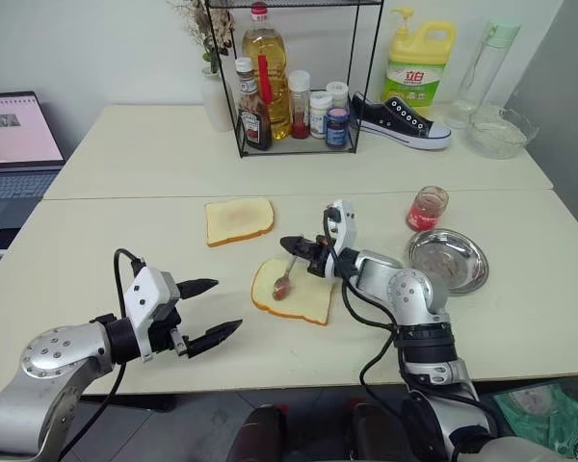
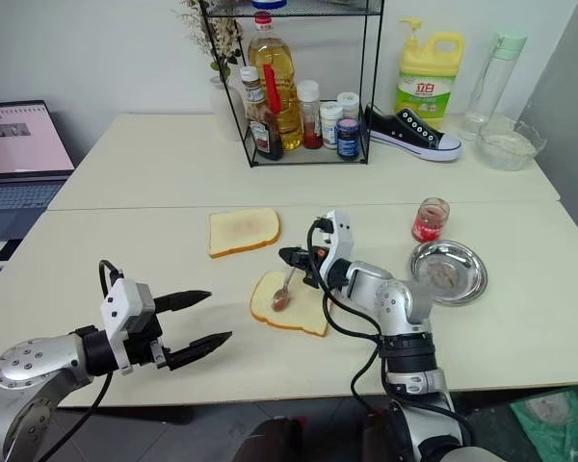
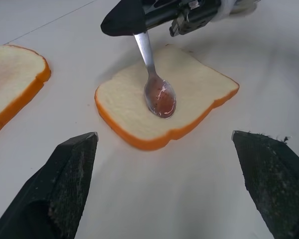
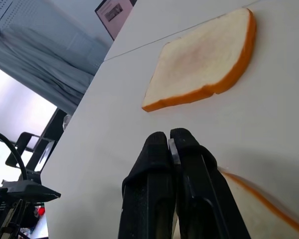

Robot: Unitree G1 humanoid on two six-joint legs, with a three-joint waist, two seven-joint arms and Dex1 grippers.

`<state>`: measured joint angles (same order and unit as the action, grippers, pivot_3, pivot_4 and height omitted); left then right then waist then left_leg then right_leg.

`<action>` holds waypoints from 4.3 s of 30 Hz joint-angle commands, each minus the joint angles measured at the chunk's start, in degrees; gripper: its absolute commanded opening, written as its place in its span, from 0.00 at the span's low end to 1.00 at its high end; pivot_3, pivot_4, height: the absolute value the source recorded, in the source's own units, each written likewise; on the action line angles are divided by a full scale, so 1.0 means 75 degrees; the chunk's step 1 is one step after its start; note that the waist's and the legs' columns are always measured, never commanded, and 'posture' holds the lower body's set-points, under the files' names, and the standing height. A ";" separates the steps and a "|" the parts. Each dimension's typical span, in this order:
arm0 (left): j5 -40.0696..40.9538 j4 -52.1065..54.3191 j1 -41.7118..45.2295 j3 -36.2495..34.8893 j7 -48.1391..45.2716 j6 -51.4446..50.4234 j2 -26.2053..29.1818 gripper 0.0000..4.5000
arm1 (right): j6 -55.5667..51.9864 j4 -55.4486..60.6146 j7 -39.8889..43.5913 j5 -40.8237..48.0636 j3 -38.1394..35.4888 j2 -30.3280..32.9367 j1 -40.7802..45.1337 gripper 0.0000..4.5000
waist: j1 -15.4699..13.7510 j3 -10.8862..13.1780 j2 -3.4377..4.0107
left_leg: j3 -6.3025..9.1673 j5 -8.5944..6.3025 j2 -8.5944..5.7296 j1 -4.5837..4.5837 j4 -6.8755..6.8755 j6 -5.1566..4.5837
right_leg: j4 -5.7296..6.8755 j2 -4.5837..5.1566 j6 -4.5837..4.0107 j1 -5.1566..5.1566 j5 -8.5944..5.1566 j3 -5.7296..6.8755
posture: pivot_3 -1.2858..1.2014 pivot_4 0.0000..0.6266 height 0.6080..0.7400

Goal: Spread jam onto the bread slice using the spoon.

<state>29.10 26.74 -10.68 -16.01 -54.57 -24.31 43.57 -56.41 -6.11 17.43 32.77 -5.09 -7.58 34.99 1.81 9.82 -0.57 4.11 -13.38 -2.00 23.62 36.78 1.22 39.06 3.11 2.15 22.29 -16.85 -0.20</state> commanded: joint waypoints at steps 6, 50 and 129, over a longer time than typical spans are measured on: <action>-0.0012 0.0104 0.0284 0.0112 0.0020 0.0106 0.0081 1.00 | 0.0632 -0.0918 -0.0398 -0.0130 -0.0352 0.0056 0.0373 0.01 | -0.0013 -0.0002 -0.0002 | -0.0001 0.0000 -0.0002 -0.0010 0.0000 0.0000 | 0.0003 -0.0006 0.0000 -0.0008 0.0000 0.0002 | 0.52 0.24 1.00; -0.0191 -0.0286 0.0768 0.0419 -0.0136 0.0270 0.0079 1.00 | -0.0383 -0.0969 -0.1109 0.0635 -0.1004 0.0348 0.0520 0.01 | 0.0006 0.0000 0.0000 | -0.0011 -0.0001 -0.0005 -0.0013 -0.0009 -0.0002 | -0.0001 -0.0006 0.0001 -0.0006 0.0000 -0.0012 | 0.52 0.24 1.00; -0.1547 -0.3879 0.6753 0.4048 -0.2611 0.1418 -0.1575 1.00 | 0.1321 -0.0156 -0.1670 0.3388 -0.5320 0.5947 -0.1947 1.00 | -0.0007 0.0004 0.0017 | -0.0037 -0.0001 -0.0023 0.0013 0.0020 -0.0012 | -0.0003 -0.0004 0.0015 -0.0010 0.0002 -0.0032 | 0.52 0.24 1.00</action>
<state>16.69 -4.39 39.87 16.56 -73.57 -13.75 31.06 -45.85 -10.25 2.97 58.91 -45.85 35.53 20.44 1.76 9.85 -0.44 3.83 -13.39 -2.16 23.72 36.94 1.12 39.04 3.07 2.26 22.22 -16.83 -0.44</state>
